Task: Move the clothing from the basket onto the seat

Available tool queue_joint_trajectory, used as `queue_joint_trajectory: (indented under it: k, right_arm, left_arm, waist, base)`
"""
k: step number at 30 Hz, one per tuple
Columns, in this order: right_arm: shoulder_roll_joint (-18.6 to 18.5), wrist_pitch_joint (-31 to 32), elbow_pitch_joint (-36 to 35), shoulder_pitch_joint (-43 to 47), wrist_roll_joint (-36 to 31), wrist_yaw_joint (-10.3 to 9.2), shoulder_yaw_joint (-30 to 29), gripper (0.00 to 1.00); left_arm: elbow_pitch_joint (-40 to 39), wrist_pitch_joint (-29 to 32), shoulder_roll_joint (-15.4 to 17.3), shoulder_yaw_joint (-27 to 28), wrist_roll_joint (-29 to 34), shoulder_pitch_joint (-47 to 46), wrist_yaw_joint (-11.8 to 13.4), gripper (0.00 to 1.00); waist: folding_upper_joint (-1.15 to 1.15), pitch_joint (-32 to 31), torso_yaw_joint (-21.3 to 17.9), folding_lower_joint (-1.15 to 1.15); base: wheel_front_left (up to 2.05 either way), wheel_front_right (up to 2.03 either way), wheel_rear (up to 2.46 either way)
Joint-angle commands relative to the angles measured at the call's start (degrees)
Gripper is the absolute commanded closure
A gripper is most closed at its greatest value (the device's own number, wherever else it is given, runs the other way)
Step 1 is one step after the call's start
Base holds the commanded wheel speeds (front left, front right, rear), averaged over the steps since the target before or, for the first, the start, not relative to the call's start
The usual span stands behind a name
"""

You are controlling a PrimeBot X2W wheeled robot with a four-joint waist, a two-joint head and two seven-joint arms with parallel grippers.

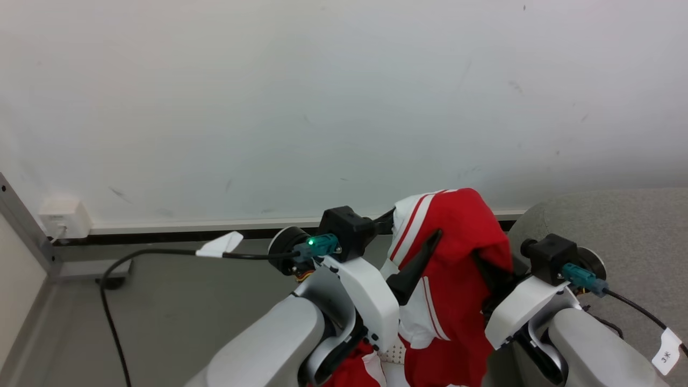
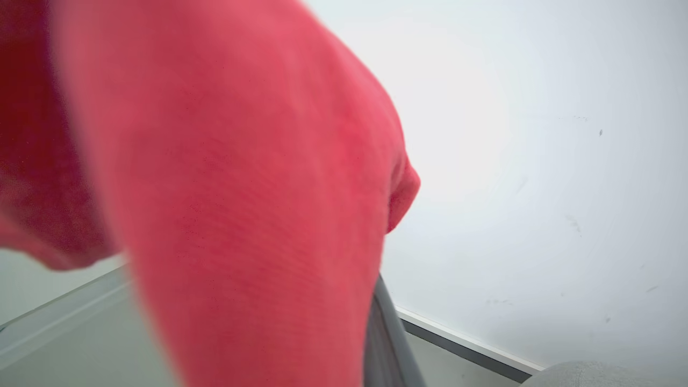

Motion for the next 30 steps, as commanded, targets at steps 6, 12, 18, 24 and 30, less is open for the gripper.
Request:
queue_joint_trajectory:
  k: [6, 12, 18, 24, 30]
  right_arm:
    - [-2.1, -0.2, -0.6, 0.6, -1.9, -0.12, -4.7, 1.00]
    - [-3.6, -0.2, -1.7, 1.0, -2.6, -0.12, -7.4, 1.00]
    - [-5.0, -0.2, -2.5, 1.4, -3.1, -0.12, -8.9, 1.00]
    - [-5.6, -0.2, -2.9, 1.8, -3.3, -0.12, -9.8, 1.00]
    - [-6.2, -0.2, -3.2, 1.9, -3.3, -0.12, -10.4, 1.00]
  left_arm:
    - [0.8, -1.3, 0.4, -0.7, 0.8, 1.5, -0.1, 0.00]
    - [2.1, -2.9, -0.1, -1.7, 1.2, 2.4, -0.5, 0.00]
    - [4.2, -4.5, -0.4, -2.3, 1.3, 3.0, -0.8, 0.00]
    - [6.2, -5.5, -0.7, -2.8, 0.9, 3.4, -1.1, 0.00]
    - [7.4, -6.0, -1.1, -3.1, 0.6, 3.3, -1.3, 0.00]
  waist:
    - [0.00, 0.4, 0.1, 0.00]
    - [0.00, 0.8, -0.3, 0.00]
    - [0.00, 1.0, -0.9, 0.00]
    - [0.00, 1.1, -1.7, 0.00]
    - [0.00, 1.3, -2.6, 0.00]
  base:
    - [0.00, 0.00, 0.00]
    - [0.00, 0.00, 0.00]
    - [0.00, 0.00, 0.00]
    - [0.00, 0.00, 0.00]
    - [0.00, 0.00, 0.00]
